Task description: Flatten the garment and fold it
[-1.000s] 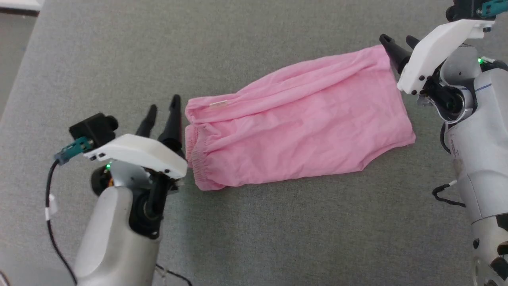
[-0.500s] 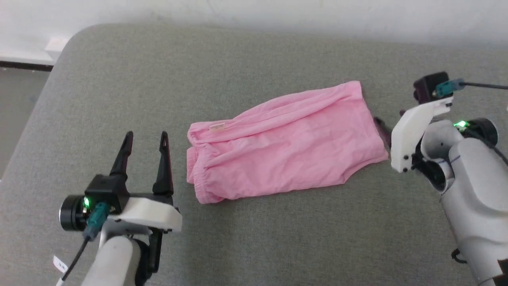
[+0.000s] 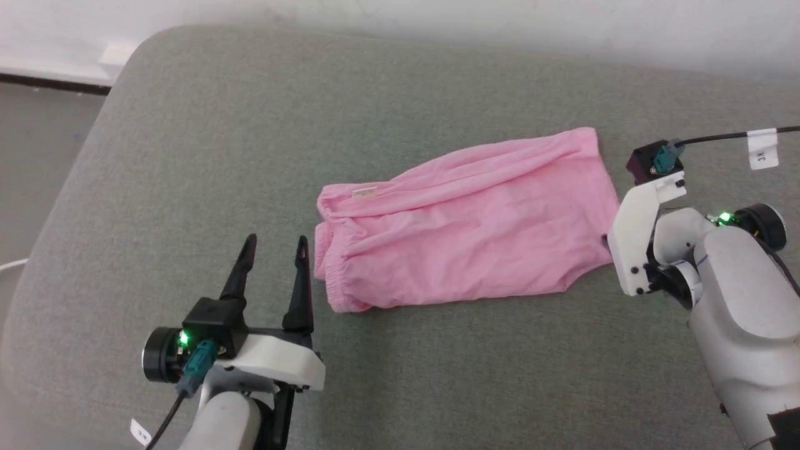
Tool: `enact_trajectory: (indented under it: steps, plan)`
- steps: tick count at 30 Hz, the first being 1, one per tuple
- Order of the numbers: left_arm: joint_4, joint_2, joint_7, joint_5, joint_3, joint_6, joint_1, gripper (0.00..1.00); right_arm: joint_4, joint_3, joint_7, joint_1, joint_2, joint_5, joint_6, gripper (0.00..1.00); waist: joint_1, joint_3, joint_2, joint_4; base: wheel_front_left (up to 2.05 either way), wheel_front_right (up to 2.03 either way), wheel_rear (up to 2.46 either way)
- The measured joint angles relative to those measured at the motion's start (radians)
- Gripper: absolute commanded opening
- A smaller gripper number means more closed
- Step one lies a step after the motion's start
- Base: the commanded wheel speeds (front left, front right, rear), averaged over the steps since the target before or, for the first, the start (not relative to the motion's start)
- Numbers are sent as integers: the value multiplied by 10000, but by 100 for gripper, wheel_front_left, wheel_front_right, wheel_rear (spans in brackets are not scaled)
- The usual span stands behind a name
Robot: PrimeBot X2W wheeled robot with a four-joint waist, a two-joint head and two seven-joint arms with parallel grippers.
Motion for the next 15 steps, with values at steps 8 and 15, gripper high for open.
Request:
enact_trajectory:
  steps: [8,15]
  plan:
    - [437,-188,0,-67,-33,-222,-140,100,332,115,972,-239,-236,-286,0,100,-1,398,0,439,0,0,0]
    - [600,-288,0,-295,153,-337,-202,100,190,128,1179,-267,-259,286,15,0,0,449,0,441,0,0,0]
